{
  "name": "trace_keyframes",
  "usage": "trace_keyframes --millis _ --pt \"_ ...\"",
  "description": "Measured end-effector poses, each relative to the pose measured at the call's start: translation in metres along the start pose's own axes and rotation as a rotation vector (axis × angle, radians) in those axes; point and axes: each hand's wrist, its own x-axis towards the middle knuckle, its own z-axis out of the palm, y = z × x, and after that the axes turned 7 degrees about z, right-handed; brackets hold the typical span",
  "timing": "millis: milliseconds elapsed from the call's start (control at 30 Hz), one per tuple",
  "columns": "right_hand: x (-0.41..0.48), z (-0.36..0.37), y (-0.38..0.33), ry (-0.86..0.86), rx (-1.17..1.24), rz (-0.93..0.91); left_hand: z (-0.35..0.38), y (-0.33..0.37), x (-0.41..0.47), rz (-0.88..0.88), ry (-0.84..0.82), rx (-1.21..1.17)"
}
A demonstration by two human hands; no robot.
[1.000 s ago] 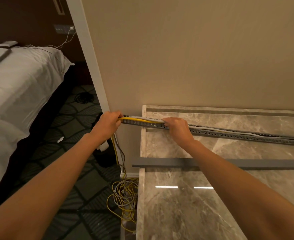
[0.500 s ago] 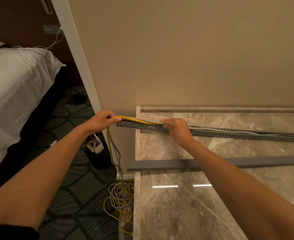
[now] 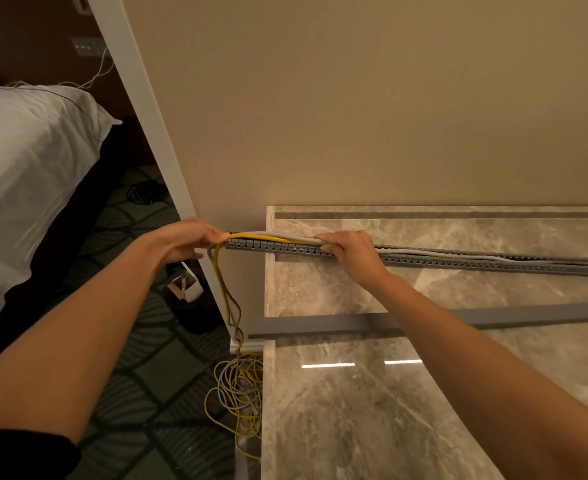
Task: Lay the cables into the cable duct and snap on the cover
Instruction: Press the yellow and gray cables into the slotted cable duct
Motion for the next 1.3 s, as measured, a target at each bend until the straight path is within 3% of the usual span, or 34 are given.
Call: trace_keyframes --millis 167,400,567,700,867,1033,1300 --pt "0.000 0.000 0.003 -0.071 0.028 0.050 0.002 -0.005 0.003 -0.088 0.089 -0.148" --pt "-0.002 0.004 0.007 -0.129 -0.076 0.033 0.011 -0.011 0.001 0.165 0.331 0.117" --pt "-0.001 0.002 0.007 -0.196 -0.143 0.028 0.040 0.019 -0.010 0.515 0.506 0.478" --pt "-0.003 -0.002 0.006 -0.215 -0.159 0.006 0.076 0.030 -0.021 0.746 0.347 0.895" --pt "-0.020 -0.002 0.009 -0.017 -0.192 -0.053 0.092 0.025 -0.021 0.723 0.368 1.187" --pt "-0.029 0.006 0.000 0.182 -0.388 -0.177 0.097 0.025 -0.022 0.707 0.404 1.245" --pt "-0.028 0.004 -0.002 0.097 -0.465 -0.109 0.096 0.027 -0.026 0.654 0.375 1.196"
